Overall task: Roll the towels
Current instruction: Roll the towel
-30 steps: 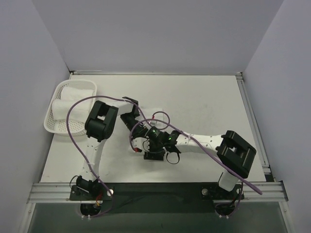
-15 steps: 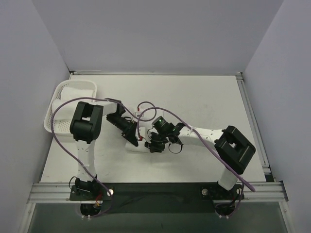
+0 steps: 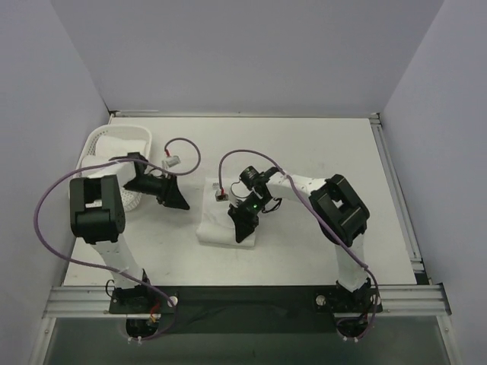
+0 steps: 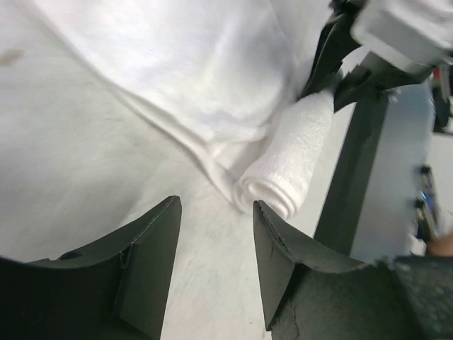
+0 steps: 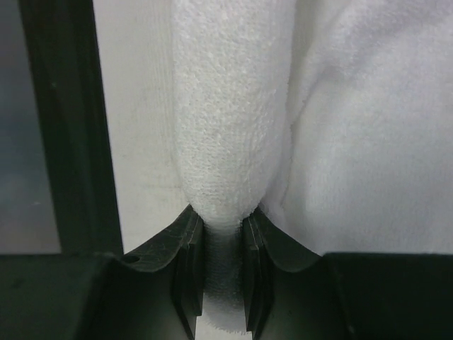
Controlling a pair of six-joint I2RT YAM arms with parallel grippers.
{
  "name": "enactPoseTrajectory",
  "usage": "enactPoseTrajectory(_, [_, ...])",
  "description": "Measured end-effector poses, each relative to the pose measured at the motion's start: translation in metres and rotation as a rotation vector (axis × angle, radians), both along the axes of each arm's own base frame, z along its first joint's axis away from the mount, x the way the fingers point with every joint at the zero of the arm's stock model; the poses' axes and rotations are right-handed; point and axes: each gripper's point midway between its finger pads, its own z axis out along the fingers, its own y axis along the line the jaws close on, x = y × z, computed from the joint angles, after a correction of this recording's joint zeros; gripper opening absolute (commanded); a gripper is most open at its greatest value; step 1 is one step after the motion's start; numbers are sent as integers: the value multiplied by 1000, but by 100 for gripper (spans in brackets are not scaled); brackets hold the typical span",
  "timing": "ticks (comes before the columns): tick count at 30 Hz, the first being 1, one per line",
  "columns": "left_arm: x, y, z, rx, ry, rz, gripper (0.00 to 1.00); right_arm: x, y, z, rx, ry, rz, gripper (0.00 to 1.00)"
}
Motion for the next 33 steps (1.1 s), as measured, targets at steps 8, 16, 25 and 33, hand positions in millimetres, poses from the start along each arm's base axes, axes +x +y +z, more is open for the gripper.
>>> enactPoseTrajectory(8, [8, 37, 65, 41, -377, 102, 66, 1, -4, 0, -21, 367, -75, 0])
enactPoseTrajectory(16, [-72, -22, 50, 199, -797, -287, 79, 1, -4, 0, -103, 539, -107, 0])
enactPoseTrajectory(25, [-89, -68, 12, 307, -1035, -592, 79, -2, -6, -1, -164, 630, -123, 0])
enactPoseTrajectory(33, [-77, -74, -25, 417, -1188, -708, 77, 2, -5, -2, -193, 699, -156, 0])
